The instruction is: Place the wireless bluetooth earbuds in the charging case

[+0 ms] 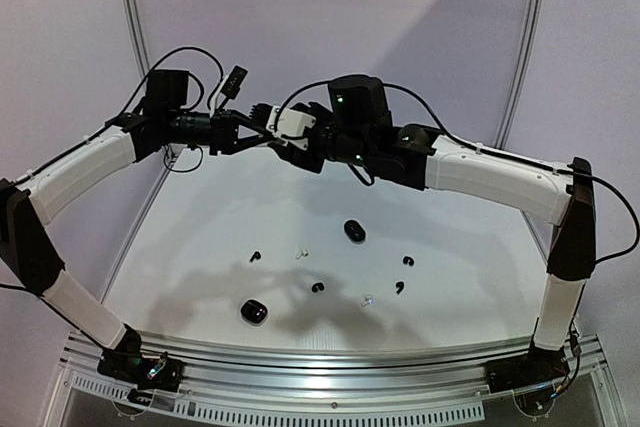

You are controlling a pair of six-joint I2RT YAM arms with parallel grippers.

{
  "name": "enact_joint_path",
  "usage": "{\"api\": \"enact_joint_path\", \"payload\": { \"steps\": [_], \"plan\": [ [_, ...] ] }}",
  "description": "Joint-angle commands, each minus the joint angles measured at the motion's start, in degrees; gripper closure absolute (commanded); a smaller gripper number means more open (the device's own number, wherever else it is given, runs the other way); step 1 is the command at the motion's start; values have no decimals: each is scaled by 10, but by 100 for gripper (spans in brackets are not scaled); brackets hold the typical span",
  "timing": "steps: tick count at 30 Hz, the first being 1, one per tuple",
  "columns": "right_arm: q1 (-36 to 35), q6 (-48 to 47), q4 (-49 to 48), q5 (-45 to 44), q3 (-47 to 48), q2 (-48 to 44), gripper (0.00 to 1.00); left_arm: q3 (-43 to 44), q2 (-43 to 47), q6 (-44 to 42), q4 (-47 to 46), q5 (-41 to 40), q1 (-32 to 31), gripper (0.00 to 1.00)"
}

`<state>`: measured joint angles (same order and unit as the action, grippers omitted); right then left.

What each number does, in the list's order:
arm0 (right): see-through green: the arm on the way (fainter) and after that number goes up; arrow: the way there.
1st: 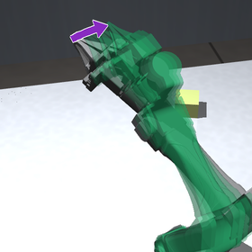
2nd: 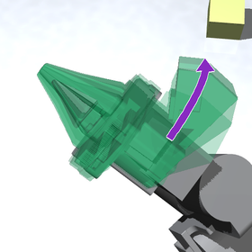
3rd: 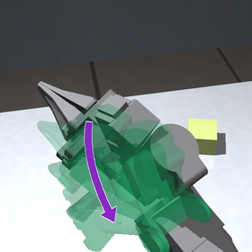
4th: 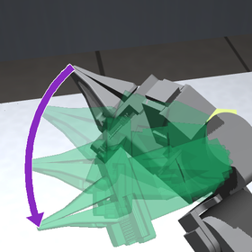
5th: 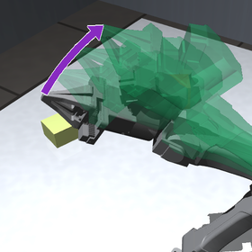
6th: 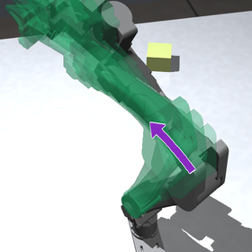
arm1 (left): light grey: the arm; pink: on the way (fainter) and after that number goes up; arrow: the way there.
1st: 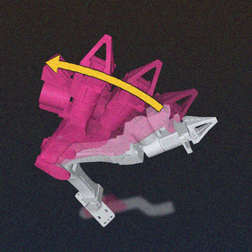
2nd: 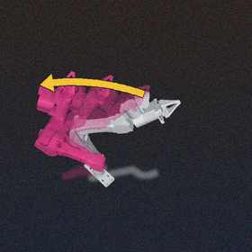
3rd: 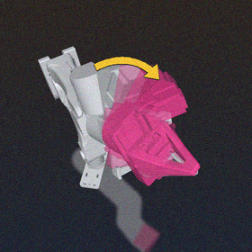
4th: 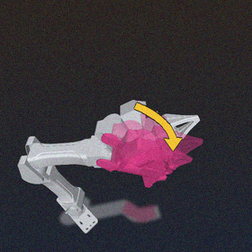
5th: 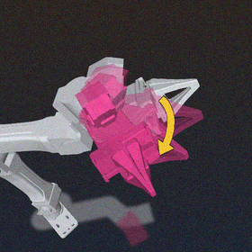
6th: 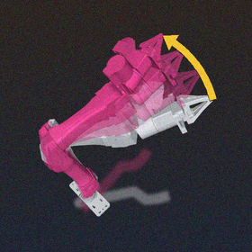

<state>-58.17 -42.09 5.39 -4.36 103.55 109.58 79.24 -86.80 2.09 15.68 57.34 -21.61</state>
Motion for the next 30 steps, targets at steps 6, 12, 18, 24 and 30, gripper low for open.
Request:
{"api": "enact_joint_path", "payload": {
  "steps": [6, 12, 18, 24, 30],
  "plan": [
    [39, 182, 56, 172, 3, -38, 1, -16, 15, -118, -38, 50, 11, 100],
    [66, 292, 43, 312, -35, -69, 2, -52, 37, -232, -54, 73, 15, 100],
    [72, 344, 44, 348, -19, -40, 24, -63, 46, -256, -56, 116, 15, 100],
    [72, 348, 49, 367, -4, -29, 49, -75, 56, -254, -65, 127, 15, 100],
    [72, 353, 72, 373, 19, -9, 58, -86, 62, -230, -85, 137, 15, 100]
  ]
}}
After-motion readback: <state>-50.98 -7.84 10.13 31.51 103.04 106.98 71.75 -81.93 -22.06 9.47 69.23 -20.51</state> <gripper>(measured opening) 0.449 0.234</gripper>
